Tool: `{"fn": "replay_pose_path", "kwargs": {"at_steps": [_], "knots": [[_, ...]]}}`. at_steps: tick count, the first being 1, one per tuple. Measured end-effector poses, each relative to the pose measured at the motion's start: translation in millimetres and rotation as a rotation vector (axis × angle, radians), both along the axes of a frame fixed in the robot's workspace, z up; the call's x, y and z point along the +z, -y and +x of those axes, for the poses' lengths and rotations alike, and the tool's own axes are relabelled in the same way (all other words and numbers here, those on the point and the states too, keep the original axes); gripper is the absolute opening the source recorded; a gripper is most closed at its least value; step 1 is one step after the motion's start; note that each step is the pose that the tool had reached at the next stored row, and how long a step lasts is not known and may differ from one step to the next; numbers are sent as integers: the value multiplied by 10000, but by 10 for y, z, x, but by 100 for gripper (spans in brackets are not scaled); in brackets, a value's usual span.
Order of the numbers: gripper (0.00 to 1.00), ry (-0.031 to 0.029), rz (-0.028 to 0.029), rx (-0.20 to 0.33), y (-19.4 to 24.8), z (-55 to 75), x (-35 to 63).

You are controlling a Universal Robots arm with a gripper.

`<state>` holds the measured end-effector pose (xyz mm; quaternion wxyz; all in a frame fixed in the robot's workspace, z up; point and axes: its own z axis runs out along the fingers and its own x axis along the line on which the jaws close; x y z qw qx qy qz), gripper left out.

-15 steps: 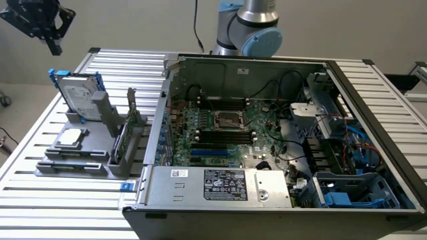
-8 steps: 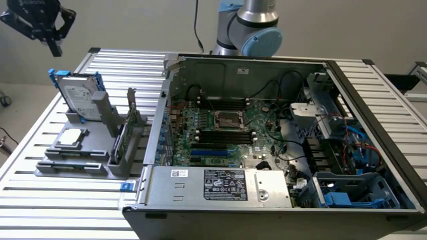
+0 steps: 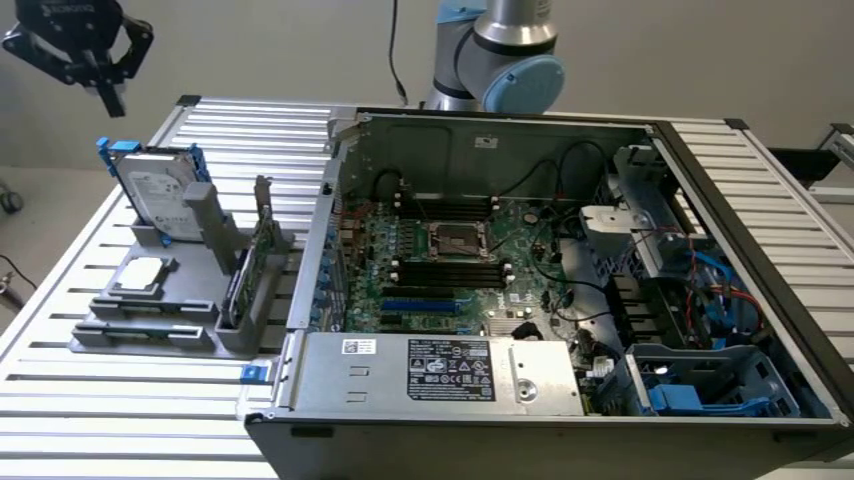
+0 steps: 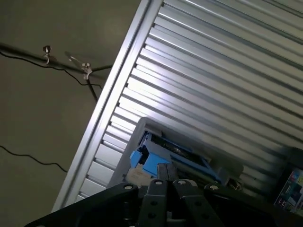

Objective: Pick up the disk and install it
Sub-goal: 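Pick up the disk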

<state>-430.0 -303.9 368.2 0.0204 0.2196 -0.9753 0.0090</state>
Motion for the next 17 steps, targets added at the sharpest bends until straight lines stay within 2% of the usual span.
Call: {"fn": "replay_pose_path", "kwargs": {"at_steps": [17], "knots": [[11,0,0,3095,0,0,-73]]}}
